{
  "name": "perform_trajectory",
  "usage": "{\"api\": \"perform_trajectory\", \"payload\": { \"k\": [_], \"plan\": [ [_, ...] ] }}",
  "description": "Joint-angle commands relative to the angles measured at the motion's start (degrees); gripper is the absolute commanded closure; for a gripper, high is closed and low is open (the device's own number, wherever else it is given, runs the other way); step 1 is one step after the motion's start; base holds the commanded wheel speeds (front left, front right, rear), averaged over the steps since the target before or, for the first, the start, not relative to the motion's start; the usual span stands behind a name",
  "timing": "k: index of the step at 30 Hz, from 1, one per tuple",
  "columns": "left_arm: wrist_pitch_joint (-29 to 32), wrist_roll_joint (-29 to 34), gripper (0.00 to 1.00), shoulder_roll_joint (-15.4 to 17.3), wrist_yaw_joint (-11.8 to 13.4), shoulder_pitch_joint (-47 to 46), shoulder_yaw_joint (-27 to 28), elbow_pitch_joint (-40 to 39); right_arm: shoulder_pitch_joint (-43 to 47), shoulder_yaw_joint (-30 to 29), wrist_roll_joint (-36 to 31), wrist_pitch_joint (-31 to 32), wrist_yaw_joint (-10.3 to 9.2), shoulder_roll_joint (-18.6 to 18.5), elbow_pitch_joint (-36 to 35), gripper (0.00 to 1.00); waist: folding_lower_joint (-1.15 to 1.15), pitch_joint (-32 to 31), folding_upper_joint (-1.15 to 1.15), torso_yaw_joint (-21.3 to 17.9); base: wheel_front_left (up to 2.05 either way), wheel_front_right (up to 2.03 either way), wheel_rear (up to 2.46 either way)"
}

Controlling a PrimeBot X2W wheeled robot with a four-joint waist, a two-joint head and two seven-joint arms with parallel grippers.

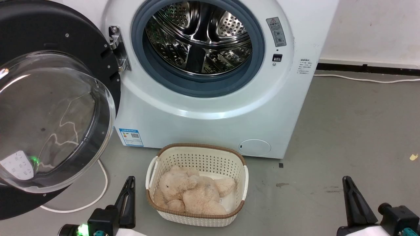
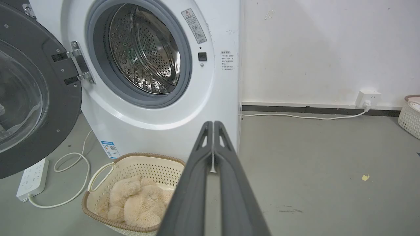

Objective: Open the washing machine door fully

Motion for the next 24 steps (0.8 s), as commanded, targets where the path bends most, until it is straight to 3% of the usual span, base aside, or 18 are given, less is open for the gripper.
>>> {"api": "perform_trajectory", "payload": {
  "k": [1,24],
  "plan": [
    [0.3,0.5,1.0,-0.3,-0.2,-0.3,0.4,-0.3,-0.4,0.1,-0.6,0.3,0.0,0.0,-0.3,1.0,0.0,0.0,0.0,0.0,0.0,0.0,0.0],
    [3.2,2.3,1.0,-1.9,-1.7,-0.9,2.5,-1.1,-1.2,0.9,-2.0,3.1,0.01,0.0,-1.4,1.0,0.0,0.1,0.0,-0.5,0.0,0.0,0.0]
  ]
}}
